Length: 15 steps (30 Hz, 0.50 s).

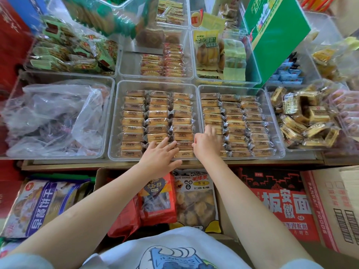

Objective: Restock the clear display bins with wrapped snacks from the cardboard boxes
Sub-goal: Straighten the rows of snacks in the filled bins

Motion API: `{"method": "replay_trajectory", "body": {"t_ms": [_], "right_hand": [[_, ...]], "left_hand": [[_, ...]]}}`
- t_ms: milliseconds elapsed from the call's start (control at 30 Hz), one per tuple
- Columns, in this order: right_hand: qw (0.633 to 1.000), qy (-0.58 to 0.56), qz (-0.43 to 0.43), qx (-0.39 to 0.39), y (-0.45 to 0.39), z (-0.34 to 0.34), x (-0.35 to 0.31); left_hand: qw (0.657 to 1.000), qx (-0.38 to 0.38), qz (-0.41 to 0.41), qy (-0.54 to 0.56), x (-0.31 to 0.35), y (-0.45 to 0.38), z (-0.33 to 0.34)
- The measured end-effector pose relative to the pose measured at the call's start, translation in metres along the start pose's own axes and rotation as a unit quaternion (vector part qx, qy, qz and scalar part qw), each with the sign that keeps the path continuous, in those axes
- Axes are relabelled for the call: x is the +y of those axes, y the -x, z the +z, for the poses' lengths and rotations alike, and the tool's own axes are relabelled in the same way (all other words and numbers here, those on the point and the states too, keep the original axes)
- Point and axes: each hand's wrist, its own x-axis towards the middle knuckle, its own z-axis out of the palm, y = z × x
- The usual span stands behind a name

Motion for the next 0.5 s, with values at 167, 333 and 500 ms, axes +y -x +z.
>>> {"method": "replay_trajectory", "body": {"t_ms": [167,333,500], "right_hand": [[0.997,-0.061,-0.008,-0.044,0.006,0.002,0.011],[0.999,0.008,-0.019,-0.029,0.008,0.002,0.007],[0.999,0.028,-0.021,-0.020,0.006,0.000,0.003]], "left_hand": [[0.999,0.007,0.016,0.029,-0.004,0.003,-0.003],[0.999,0.013,0.031,0.039,-0.010,0.001,0.002],[0.999,0.015,0.034,0.023,-0.010,0.003,0.003]]}}
